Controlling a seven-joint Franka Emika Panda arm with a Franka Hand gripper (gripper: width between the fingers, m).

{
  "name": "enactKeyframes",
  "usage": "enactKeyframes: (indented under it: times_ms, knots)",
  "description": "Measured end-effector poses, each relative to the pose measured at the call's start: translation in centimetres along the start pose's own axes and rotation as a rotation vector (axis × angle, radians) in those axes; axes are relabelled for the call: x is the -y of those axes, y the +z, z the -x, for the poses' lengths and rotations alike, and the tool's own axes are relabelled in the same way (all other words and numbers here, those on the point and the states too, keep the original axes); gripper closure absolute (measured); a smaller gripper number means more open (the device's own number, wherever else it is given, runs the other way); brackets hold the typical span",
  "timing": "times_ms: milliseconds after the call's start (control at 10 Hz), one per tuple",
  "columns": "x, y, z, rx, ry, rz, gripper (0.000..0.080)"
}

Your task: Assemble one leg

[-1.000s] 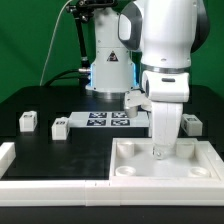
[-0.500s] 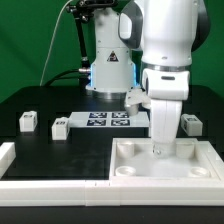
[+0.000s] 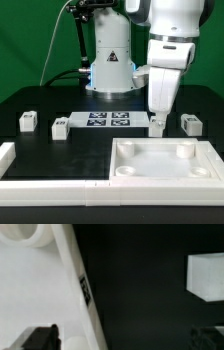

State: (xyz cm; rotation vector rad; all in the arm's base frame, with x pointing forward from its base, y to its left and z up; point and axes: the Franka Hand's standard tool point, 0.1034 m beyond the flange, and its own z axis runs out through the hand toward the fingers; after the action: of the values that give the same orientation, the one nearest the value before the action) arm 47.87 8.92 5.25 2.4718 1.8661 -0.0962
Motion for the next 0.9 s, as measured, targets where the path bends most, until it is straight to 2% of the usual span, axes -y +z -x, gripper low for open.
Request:
enactKeyframes:
  times_ms: [100,500,600,900]
  knots:
    - [0.0,0.1,0.1,0.001,0.010,-0.003,0.0150]
    - [0.3,0.2,-0.2,-0.002,0.352,-0.004,0.0150]
    - [1.3,0.6,-0.6,-0.008,0.460,-0.003,0.0150]
    - [4.0,1.1,-2.6,-0.004,0.851,-0.027,0.0150]
